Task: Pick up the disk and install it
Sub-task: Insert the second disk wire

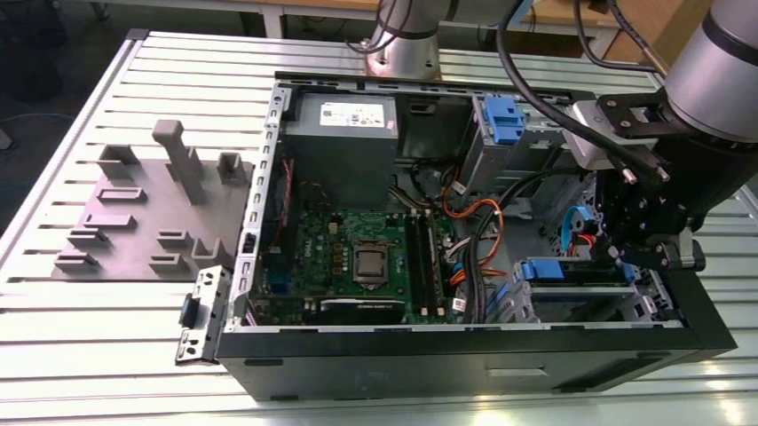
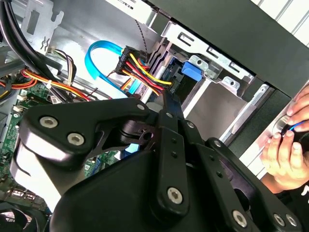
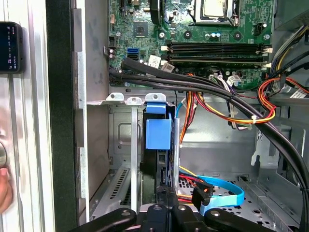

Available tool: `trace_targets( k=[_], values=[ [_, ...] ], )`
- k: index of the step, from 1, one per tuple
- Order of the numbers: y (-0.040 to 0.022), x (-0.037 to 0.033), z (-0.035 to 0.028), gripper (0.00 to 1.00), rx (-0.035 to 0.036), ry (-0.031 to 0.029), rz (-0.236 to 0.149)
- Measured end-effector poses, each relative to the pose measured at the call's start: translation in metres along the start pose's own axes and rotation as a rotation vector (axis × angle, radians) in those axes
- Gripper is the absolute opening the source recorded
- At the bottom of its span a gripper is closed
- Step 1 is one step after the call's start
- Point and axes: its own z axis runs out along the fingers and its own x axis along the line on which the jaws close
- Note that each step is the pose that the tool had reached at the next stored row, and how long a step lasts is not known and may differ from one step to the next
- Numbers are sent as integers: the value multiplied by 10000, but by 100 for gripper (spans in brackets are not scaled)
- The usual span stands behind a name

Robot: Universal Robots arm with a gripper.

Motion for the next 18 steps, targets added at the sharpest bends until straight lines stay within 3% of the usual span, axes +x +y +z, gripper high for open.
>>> trace_targets(
  k=[4,8,18],
  values=[
    [6,1,0,11,-1,-1,0],
    [73,1,-6,11,0,0,0],
    [75,1,-6,11,0,0,0]
  ],
)
